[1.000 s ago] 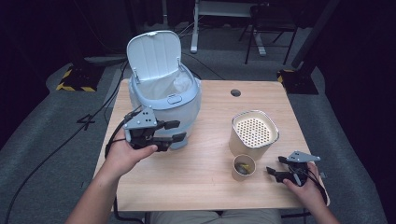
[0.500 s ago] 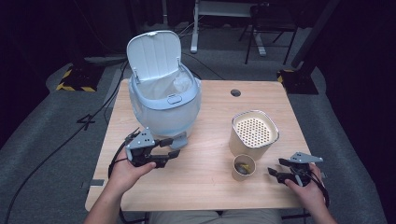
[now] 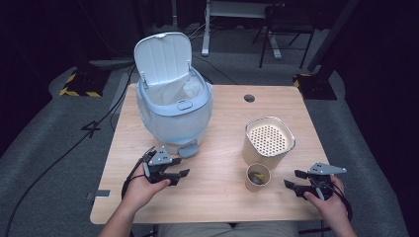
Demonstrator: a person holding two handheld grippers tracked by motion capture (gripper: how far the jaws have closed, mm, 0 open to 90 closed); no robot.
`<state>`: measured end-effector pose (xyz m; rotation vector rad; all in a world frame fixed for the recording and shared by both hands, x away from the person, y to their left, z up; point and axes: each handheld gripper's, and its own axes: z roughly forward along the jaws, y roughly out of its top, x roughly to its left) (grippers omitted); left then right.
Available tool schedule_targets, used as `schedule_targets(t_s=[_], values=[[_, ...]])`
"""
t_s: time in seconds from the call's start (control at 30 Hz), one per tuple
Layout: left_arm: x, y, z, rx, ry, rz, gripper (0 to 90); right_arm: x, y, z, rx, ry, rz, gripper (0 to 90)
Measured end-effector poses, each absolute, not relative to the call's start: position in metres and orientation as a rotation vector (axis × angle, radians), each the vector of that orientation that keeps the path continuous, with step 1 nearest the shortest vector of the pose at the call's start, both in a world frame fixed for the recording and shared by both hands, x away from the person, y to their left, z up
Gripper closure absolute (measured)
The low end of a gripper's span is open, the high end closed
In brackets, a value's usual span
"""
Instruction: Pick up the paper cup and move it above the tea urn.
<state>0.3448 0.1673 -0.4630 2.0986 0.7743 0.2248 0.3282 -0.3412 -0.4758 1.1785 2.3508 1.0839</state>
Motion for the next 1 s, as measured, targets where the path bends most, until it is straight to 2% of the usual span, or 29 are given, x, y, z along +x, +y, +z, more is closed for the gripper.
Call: schedule_targets(t_s=[0.47,0.83,1.0], values=[[0.348,0.159,-0.492,2.225,0.857,0.249,41.1,0.322,-0.33,-0.471,1.062,2.384,1.071,34.6],[0.351,0.159,-0.503,2.235,0.832,0.312,27.3,0.315,-0.32,-0.462,1.025,2.375,1.11,27.1],[0.352,0.159,-0.503,2.232,0.841,0.314,26.4,0.312,-0.311,-0.461,0.992,2.379,1.144,23.8]])
